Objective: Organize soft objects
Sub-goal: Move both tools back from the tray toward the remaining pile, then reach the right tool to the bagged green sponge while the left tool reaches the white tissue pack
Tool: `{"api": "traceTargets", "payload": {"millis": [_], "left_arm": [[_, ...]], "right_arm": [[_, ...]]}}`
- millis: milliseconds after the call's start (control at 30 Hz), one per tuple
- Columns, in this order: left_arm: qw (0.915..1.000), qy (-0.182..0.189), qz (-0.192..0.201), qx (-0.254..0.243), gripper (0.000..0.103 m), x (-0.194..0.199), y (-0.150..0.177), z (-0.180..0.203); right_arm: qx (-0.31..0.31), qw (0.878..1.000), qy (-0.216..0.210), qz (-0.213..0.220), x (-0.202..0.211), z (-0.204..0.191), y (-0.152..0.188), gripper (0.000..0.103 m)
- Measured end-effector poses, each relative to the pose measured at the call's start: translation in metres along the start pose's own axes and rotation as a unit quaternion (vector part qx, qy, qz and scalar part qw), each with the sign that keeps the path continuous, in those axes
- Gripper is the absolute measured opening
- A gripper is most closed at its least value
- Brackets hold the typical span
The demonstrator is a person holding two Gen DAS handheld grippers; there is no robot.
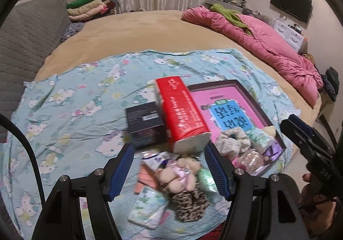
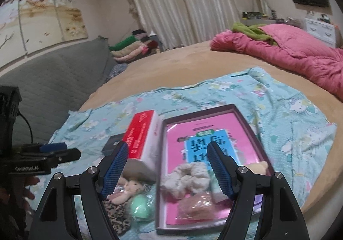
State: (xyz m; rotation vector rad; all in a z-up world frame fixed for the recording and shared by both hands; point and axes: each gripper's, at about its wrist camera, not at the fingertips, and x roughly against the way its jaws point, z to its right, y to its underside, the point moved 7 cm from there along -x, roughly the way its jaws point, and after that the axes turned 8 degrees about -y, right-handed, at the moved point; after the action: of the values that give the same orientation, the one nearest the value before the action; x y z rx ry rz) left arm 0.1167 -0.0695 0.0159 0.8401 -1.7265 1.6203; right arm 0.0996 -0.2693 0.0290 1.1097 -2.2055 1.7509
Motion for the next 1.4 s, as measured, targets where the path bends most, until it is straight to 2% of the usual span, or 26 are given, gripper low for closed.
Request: {"api": "traceTargets", "payload": {"millis": [367,500,633,1100,1233,1400], "left_arm": [[0.9993,-0.017,-0.018,0.028,0.068,0.001,0.031,-0.040],[0.9991,-0.016,-0.028,0.026,0.068,-0.004,0.044,-0.045],[0.9988,-0.011,-0.039,0.029,0.073,-0.010,0.056,-0.050],[0.9968,-0.010,-0.074,0.029,0.073,-0.030,0.092,-0.057],[0.9963,-0.008,-0.082,0.024,0.073,-0.036,0.098,-0.054],[0.9950,-0.007,-0.097,0.022,0.073,-0.044,0.108,-0.051]], "right_arm": [[0.029,0.999,-0.027,-0.028,-0.007,-0.033,0.009,0.077],[0.044,0.998,-0.029,-0.040,-0.012,-0.038,0.014,0.077],[0.055,0.996,-0.036,-0.056,-0.017,-0.044,0.020,0.077],[0.106,0.987,-0.026,-0.118,-0.037,-0.056,0.051,0.077],[0.142,0.978,-0.022,-0.150,-0.045,-0.062,0.065,0.077],[0.237,0.949,-0.014,-0.208,-0.058,-0.076,0.093,0.077]]}}
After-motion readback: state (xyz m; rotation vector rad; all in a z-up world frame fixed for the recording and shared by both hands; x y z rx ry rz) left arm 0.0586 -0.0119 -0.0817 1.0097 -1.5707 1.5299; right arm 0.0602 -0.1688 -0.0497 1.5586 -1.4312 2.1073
